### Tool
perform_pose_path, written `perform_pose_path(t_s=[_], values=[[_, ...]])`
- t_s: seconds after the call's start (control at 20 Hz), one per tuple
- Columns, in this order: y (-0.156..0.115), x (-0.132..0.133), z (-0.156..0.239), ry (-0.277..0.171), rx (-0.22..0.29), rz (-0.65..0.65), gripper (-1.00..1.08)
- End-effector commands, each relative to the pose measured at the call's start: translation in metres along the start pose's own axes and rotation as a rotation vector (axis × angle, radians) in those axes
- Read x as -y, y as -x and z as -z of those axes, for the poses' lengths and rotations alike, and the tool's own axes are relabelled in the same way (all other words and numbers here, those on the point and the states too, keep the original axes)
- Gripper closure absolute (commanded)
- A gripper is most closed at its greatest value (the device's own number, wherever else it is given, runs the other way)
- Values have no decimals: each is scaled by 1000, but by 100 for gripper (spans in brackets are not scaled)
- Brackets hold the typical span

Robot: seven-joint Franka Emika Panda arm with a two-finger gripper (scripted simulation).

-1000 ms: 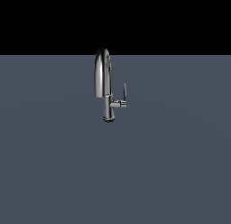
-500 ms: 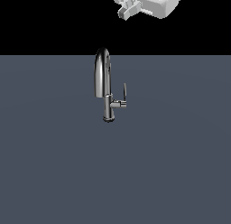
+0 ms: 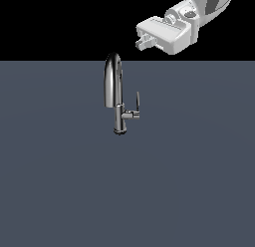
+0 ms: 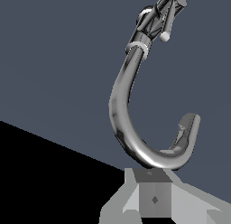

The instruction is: Turn on the faucet by rotating a designated handle.

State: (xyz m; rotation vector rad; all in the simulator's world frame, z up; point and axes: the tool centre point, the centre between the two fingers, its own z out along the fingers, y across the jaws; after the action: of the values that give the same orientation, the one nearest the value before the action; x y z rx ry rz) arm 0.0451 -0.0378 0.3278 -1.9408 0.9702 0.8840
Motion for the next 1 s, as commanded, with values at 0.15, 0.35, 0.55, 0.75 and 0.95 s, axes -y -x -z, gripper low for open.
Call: perform_pose_path(t_s=[0.15,0.35,0.55,0.75,0.95], values=[[-49,3,-8,-119,114,-121,108],[-85,1,-19,-209,199,-213,108],[-116,-1,-31,-287,272,-294,108],[-139,-5,-43,-349,330,-358,108],[-155,-7,-53,-394,372,-404,108]])
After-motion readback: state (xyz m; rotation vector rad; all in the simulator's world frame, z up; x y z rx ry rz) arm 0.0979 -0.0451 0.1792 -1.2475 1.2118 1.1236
